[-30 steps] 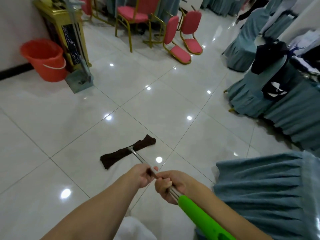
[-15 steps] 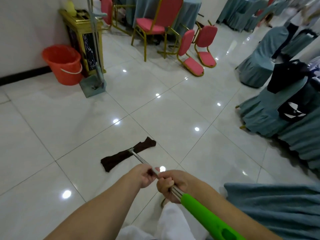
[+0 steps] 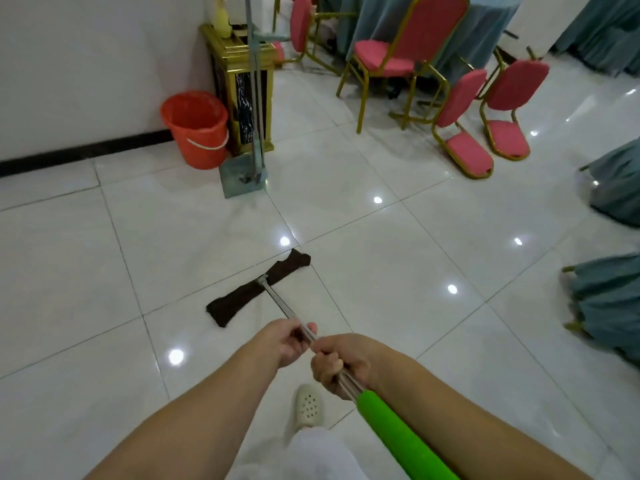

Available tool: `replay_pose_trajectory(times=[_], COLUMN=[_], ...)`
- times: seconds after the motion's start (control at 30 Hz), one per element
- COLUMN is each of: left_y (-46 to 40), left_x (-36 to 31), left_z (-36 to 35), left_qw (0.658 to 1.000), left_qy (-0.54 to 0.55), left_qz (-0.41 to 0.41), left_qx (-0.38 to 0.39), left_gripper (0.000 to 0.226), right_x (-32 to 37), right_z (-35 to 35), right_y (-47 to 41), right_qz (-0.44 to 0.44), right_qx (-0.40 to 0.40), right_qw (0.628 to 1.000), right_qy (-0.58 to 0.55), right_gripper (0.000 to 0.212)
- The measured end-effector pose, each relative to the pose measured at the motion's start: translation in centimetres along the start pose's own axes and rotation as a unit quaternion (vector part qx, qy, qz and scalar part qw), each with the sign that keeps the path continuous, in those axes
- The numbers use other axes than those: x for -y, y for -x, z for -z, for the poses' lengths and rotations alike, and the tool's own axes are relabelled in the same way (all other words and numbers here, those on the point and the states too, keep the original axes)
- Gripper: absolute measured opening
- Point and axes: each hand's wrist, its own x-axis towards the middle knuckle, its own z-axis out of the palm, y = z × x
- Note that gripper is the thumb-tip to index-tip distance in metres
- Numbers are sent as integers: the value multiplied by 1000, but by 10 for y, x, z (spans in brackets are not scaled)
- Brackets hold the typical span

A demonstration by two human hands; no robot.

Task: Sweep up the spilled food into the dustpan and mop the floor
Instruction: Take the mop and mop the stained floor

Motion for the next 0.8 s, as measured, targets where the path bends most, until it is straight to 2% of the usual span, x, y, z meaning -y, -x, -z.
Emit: replay_pose_trajectory(times=[0.2, 0.37, 0.57, 0.8], left_y=[-30, -33, -17, 15], left_x=[-32, -64, -111, -169], left_z=[-56, -62, -25, 49], left_qw=[997, 986, 971, 951], left_qy=[76, 163, 226, 290], left_qz=[-13, -40, -74, -104], left_qx=[-3, -7, -18, -22], left_gripper=[25, 24, 23, 24], right_x=[93, 132, 145, 128], right_z=[12, -10, -70, -173], right_y=[-2, -19, -47, -69], right_qz=[-26, -42, -67, -92], right_qx=[-1, -1, 11, 6], right_qw=[994, 987, 971, 948], right_qy=[106, 157, 228, 305], right_gripper=[17, 18, 20, 20])
